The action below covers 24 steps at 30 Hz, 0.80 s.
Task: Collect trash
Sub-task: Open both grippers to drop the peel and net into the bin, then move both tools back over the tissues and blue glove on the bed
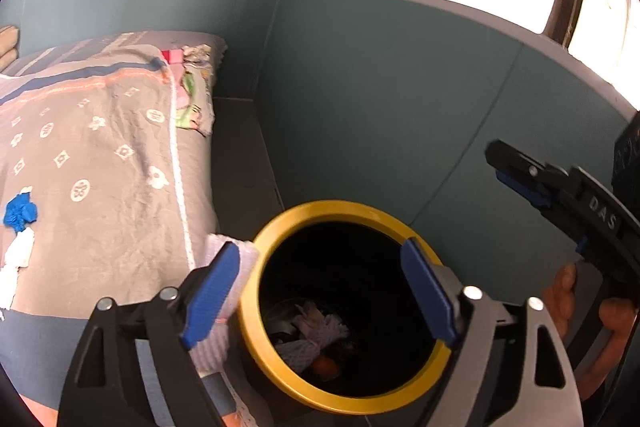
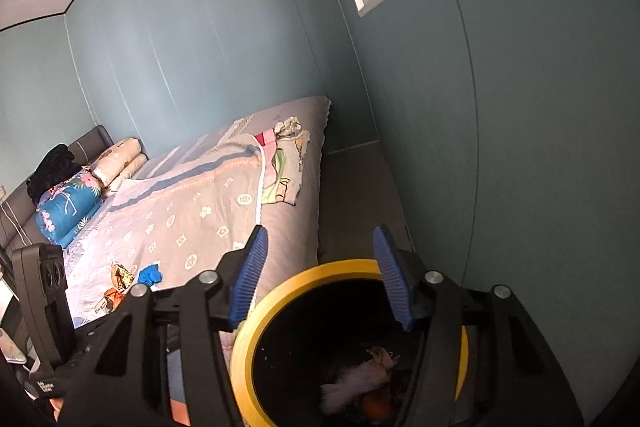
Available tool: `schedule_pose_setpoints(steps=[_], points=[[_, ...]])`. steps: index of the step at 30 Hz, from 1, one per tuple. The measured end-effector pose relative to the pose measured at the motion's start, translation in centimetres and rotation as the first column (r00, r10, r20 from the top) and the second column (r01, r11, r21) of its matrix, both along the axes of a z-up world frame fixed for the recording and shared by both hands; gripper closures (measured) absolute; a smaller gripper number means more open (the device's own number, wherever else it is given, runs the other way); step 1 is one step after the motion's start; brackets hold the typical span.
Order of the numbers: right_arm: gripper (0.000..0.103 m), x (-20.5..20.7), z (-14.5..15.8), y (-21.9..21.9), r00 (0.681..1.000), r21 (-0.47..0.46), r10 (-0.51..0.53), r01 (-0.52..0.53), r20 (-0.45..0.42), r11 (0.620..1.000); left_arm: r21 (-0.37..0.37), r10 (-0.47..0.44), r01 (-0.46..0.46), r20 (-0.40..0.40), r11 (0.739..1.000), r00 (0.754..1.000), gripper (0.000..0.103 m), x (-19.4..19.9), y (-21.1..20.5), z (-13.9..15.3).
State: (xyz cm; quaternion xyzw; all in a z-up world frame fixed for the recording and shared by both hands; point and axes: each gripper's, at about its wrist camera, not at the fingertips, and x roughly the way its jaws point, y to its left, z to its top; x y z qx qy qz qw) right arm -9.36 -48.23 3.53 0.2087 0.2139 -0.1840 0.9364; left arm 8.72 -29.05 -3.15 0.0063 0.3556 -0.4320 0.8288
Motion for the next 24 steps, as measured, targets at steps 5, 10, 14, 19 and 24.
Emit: schedule_pose_setpoints(steps=[5,10,14,19,24], points=[[0.043,0.7,0.7,1.2,0.999,-0.012,0.036,-0.036,0.015,0.999,-0.026,0.061,-0.061,0.019,0.998,0.998,0.016,1.2,2.9,1.0],[0.04,2.0,2.1,3.4,0.995,-0.045,0.089,-0.088,0.033,0.995,-0.044,0.124,-0.121,0.058,0.992,0.991,0.013,1.9,6.3,2.2],[0.038,3.4,3.1,5.7,0.989,-0.069,0.139,-0.136,0.043,0.988,-0.061,0.183,-0.178,0.079,0.982,0.98,0.013,2.6,9.3,3.0],[0.033,5.4,4.1,8.6,0.976,-0.09,0.21,-0.205,0.049,0.975,-0.072,0.261,-0.254,0.115,0.964,0.958,0.011,3.1,13.2,3.8],[0.029,8.0,4.7,11.5,0.96,-0.108,0.276,-0.269,0.051,0.957,-0.077,0.33,-0.322,0.147,0.944,0.932,0.009,3.7,16.9,4.4]])
